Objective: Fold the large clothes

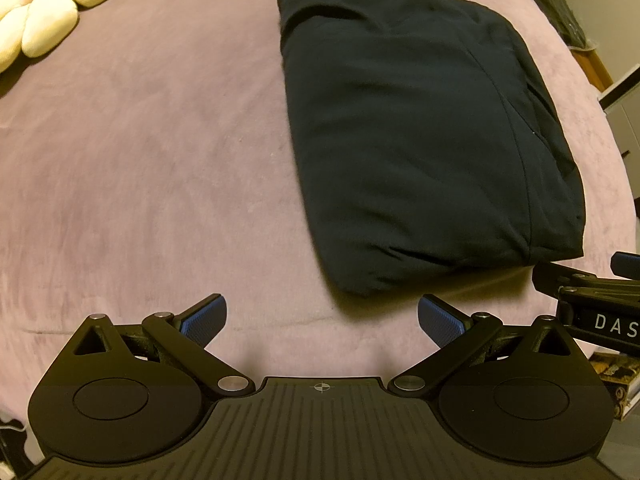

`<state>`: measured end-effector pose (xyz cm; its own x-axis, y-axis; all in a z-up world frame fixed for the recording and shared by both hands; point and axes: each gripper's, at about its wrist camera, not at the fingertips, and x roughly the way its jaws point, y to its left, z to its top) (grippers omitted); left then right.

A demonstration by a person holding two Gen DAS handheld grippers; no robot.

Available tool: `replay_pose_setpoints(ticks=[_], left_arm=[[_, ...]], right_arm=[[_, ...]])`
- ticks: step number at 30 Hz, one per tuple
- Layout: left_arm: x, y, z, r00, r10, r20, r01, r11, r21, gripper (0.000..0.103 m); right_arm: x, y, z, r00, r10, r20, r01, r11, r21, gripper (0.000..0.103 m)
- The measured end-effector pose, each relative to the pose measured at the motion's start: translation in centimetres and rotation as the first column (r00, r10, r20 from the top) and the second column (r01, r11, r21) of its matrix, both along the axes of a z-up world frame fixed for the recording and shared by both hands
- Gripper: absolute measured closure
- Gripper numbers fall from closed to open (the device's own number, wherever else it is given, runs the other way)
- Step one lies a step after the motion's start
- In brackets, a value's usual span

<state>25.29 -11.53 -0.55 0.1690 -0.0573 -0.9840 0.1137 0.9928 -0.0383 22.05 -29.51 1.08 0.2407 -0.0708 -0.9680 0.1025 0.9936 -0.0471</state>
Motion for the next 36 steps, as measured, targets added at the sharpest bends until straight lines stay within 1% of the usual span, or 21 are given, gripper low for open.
replay_pose_setpoints(ticks=[36], left_arm=[[0.9, -0.1, -0.43, 1.0, -0.014, -0.013, 0.014, 1.0, -0.007, 0.0]], right_arm=[[0.65, -0.32, -0.3, 1.0, -0.022, -0.011, 0.022, 1.0, 0.001, 0.014]])
